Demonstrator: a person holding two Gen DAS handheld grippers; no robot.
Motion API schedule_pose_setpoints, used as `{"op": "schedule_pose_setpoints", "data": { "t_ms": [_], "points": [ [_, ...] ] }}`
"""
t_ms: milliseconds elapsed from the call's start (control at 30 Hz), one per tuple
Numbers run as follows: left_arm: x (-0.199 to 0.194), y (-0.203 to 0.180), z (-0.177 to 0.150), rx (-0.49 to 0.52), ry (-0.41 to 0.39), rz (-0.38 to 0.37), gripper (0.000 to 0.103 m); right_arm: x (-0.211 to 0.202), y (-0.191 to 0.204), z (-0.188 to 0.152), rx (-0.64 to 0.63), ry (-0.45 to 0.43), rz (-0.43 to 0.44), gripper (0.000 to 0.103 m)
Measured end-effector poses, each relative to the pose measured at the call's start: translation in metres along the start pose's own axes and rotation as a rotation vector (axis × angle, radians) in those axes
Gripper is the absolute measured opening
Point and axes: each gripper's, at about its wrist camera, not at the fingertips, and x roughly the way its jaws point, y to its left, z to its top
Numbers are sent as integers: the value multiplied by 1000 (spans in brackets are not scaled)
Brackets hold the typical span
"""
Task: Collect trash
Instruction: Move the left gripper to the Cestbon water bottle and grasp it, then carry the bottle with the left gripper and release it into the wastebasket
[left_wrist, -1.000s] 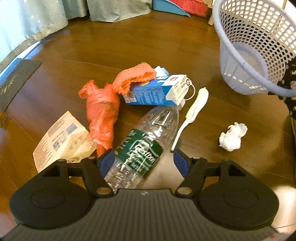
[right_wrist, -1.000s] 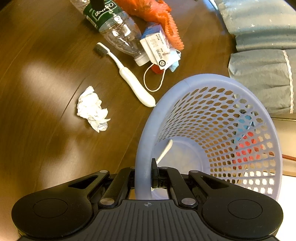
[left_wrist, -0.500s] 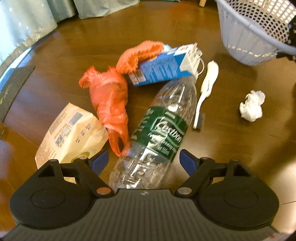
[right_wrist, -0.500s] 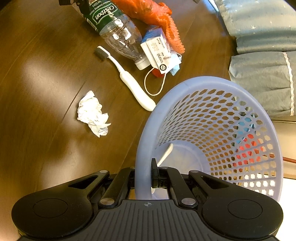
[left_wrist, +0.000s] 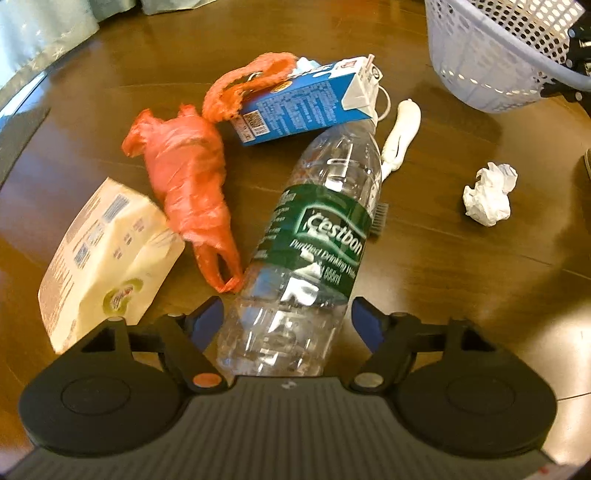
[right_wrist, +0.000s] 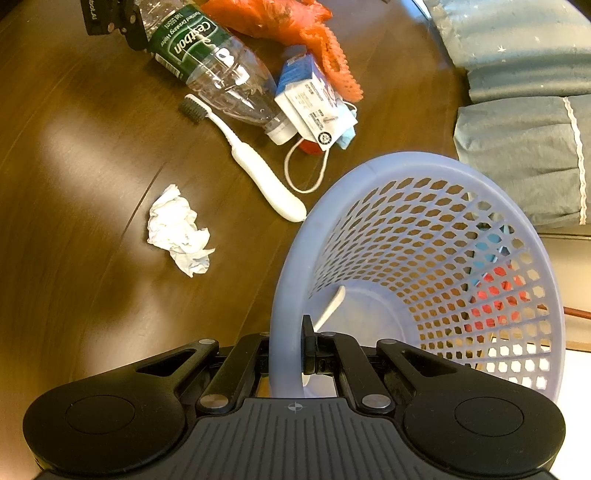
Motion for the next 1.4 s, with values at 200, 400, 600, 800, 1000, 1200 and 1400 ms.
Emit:
{"op": "schedule_pose_setpoints", "data": {
  "t_ms": [200,400,600,800,1000,1200,1400],
  "points": [
    [10,-11,12,97,2,-8,71,-1,0,-1,2,-4,1,0],
    [2,-23,3,40,49,-57,65,0,-2,0,6,-8,1,0],
    [7,-31,4,69,43,-40,66,-1,-5,-1,20,-7,2,0],
    [10,-32,12,85,77,-37,65,-1,-3,-2,16,-10,1,0],
    [-7,-29,15,-17,135,-54,62,-1,-4,-1,18,-8,2,0],
    [-30,-23,17,-139,195,-81,61,-2,-2,-1,14,-4,6,0],
    [-64,-27,26,-144,233,-110,61,-2,-3,0,22,-2,6,0]
  ]
}}
